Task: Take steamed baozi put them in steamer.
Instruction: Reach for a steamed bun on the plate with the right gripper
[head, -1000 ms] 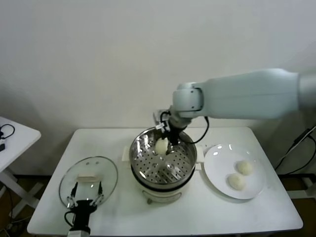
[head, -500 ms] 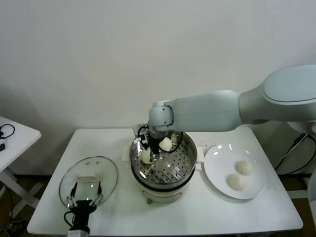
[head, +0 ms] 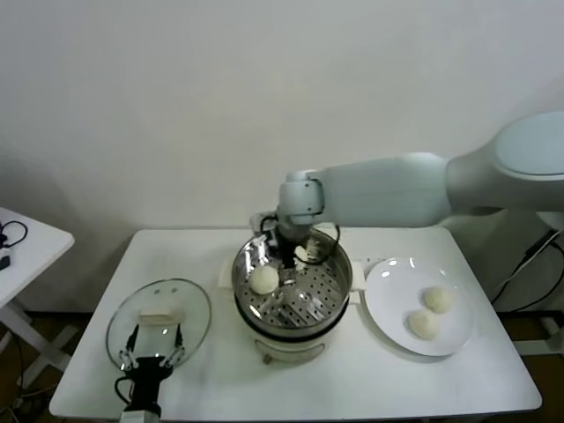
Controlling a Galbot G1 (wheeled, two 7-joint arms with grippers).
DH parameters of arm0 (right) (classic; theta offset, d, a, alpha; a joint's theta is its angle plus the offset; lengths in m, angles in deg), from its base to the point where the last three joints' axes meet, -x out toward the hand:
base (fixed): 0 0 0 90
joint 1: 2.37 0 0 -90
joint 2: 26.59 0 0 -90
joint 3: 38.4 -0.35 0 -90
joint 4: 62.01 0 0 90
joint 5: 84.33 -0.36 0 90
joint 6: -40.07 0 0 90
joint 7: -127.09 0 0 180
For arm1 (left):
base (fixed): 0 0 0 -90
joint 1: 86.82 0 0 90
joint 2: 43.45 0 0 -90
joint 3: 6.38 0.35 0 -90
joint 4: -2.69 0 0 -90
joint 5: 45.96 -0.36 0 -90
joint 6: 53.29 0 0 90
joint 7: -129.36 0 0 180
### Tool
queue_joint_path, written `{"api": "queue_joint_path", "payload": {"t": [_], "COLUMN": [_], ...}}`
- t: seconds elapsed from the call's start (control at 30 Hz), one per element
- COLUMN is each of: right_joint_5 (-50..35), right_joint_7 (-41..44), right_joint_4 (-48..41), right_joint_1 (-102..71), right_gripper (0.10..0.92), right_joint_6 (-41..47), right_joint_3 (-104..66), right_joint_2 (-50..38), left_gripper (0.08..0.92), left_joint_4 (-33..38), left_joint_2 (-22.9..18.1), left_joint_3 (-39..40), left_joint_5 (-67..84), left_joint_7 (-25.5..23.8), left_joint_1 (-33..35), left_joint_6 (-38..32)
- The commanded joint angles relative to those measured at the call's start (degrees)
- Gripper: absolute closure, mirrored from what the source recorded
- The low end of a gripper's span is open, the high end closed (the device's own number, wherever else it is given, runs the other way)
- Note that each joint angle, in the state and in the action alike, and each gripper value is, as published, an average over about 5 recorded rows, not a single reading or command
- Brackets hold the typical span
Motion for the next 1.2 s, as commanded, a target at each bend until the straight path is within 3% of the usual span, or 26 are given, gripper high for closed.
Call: {"api": "queue_joint_path", "payload": {"t": [0.03, 0.27, 0.5, 1.2], "right_joint_5": [3.49, 17.34, 28.18, 38.18], "right_joint_7": [11.96, 10.02, 7.63, 3.39], "right_joint_4": [7.78, 10.96, 9.07, 3.75], "right_joint_1": [19.6, 18.92, 3.29, -23.55], "right_gripper": [0.202, 0.203, 0.203, 0.203], "right_joint_6": [-8.12, -9.82, -10.03, -8.91], "right_joint_3": [12.59, 21.59, 14.03, -5.01], "right_joint_2": [-21.02, -36.04, -44.55, -44.34], "left_gripper": [0.177, 0.177, 0.177, 0.177], "left_joint_4": [-0.16, -0.23, -0.81, -1.7], "left_joint_2": [-0.06, -0.4, -0.93, -2.04], "left_joint_3": [0.13, 0.56, 0.65, 0.43], "left_joint_5": [-0.14, -0.47, -1.2, -2.22], "left_joint_7": [0.01, 0.12, 0.38, 1.22], "left_joint_1": [-0.11, 0.06, 0.17, 1.28], "left_joint_6": [0.06, -0.08, -0.25, -1.2]}}
